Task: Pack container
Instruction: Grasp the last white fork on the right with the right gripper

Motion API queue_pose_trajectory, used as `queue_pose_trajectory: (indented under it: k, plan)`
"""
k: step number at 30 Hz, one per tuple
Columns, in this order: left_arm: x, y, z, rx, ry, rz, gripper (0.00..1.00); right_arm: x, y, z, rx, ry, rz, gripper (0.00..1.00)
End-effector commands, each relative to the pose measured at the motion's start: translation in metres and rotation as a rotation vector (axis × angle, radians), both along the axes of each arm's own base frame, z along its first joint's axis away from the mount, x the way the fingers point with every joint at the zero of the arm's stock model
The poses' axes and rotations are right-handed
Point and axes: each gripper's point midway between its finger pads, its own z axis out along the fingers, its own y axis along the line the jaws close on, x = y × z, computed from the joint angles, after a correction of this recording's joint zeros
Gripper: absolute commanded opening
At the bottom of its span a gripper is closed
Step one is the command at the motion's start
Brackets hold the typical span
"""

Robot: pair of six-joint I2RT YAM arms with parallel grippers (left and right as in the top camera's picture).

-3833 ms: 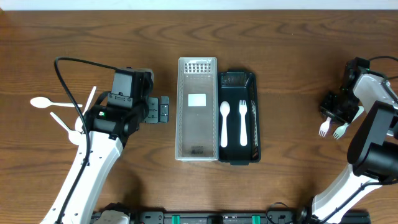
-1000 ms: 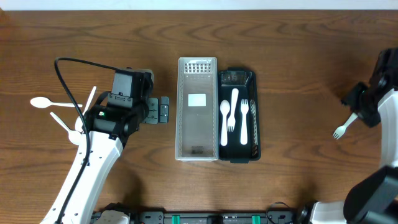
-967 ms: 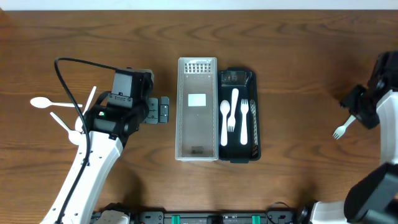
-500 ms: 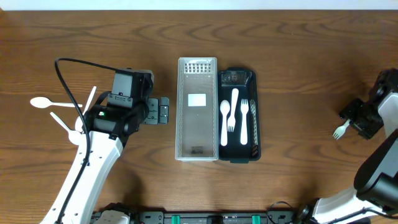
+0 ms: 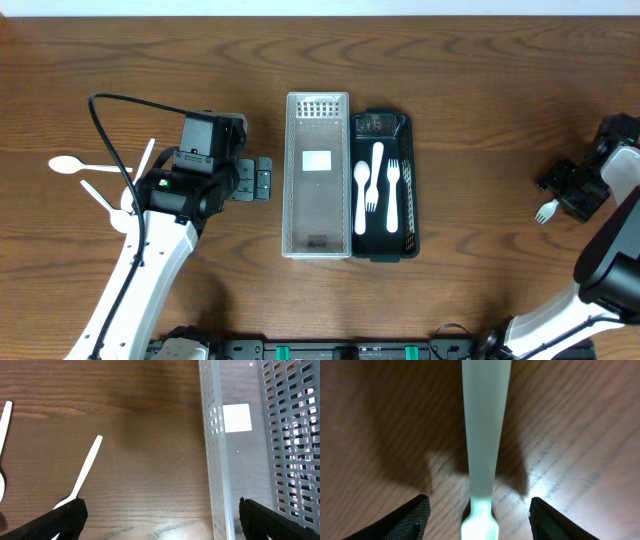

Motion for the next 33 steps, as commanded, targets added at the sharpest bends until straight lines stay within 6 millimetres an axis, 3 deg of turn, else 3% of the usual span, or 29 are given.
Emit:
queue_pose_trajectory:
  k: [1, 5, 12, 15, 21, 24, 29, 33]
  plan:
    - [0.003, 0.001, 0.007, 0.000, -0.017, 0.011, 1.00, -0.005, -0.001, -0.011, 0.019, 0.026, 0.012, 0.67]
    - [0.003, 0.001, 0.007, 0.000, -0.017, 0.011, 1.00, -0.008, 0.001, -0.018, 0.030, 0.046, 0.011, 0.63]
    - [0.003, 0.001, 0.007, 0.000, -0.017, 0.011, 0.99, -0.009, 0.002, -0.021, 0.036, 0.054, 0.011, 0.23]
    - [0.003, 0.001, 0.007, 0.000, -0.017, 0.011, 1.00, -0.009, 0.001, -0.021, 0.035, 0.053, 0.011, 0.21]
    - [0.003, 0.002, 0.007, 0.000, -0.017, 0.011, 1.00, -0.007, 0.002, -0.020, 0.033, 0.051, 0.016, 0.02]
    - [0.002, 0.002, 0.006, 0.001, -0.014, 0.011, 1.00, -0.004, 0.007, -0.014, 0.034, 0.052, 0.032, 0.01]
    - [0.001, 0.002, 0.006, 0.002, -0.010, 0.011, 1.00, 0.025, 0.028, 0.031, -0.008, -0.022, 0.121, 0.01]
    - [0.001, 0.002, 0.006, 0.002, -0.010, 0.011, 0.99, 0.065, 0.071, 0.099, -0.059, -0.174, 0.261, 0.01]
